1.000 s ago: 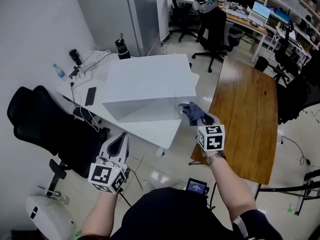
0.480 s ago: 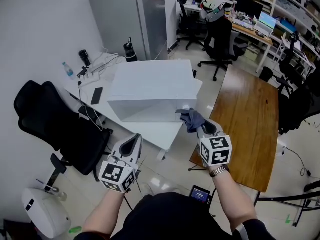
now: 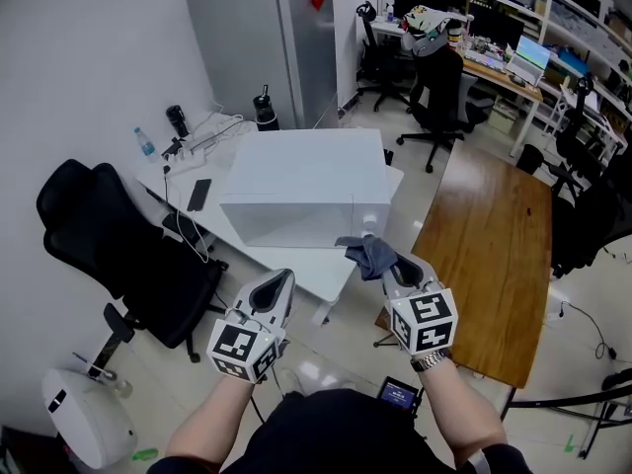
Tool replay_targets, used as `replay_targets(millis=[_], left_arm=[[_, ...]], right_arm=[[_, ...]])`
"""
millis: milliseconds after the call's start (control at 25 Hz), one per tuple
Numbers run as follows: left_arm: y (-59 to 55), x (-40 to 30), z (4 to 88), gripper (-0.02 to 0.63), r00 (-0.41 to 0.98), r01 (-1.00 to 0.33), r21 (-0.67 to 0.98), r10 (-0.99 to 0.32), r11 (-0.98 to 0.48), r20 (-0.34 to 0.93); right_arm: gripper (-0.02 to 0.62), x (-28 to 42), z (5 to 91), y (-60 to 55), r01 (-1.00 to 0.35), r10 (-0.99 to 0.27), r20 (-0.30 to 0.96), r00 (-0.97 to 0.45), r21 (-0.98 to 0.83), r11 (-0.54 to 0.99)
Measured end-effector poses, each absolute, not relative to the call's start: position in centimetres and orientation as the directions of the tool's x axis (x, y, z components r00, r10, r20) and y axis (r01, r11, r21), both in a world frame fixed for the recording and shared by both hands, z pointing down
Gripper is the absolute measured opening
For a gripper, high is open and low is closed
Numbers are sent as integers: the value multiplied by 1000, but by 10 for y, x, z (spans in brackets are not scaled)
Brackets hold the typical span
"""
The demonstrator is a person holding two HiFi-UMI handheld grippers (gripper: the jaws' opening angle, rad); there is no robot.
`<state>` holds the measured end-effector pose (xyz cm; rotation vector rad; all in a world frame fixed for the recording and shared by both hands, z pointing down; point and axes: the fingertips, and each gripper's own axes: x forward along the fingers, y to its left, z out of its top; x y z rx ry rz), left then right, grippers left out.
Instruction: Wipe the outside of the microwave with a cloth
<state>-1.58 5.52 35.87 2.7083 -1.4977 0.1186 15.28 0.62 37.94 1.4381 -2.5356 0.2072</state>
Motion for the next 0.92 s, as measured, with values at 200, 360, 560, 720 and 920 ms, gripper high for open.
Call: replay_targets(millis=[200, 360, 560, 720, 920], left_arm=[[57, -14, 356, 6, 528, -848, -2, -845, -530, 81], [58, -13, 354, 6, 528, -848, -4, -846, -530, 76], [57, -16, 354, 6, 522, -852, -4, -849, -524, 77], [56, -18, 354, 6, 518, -854, -5, -852, -520, 78], [54, -19, 357, 6, 516, -856, -4, -853, -518, 77]], right_arm=[[44, 144, 370, 15, -843, -817, 237, -525, -12, 538], [44, 139, 367, 18, -834, -810, 230, -539, -12, 552], [44, 135, 364, 18, -828, -806, 225, -548, -7, 561], [44, 131, 362, 18, -822, -802, 221, -555, 0, 569], [44, 127, 363, 17, -817, -797, 220, -562, 6, 577]])
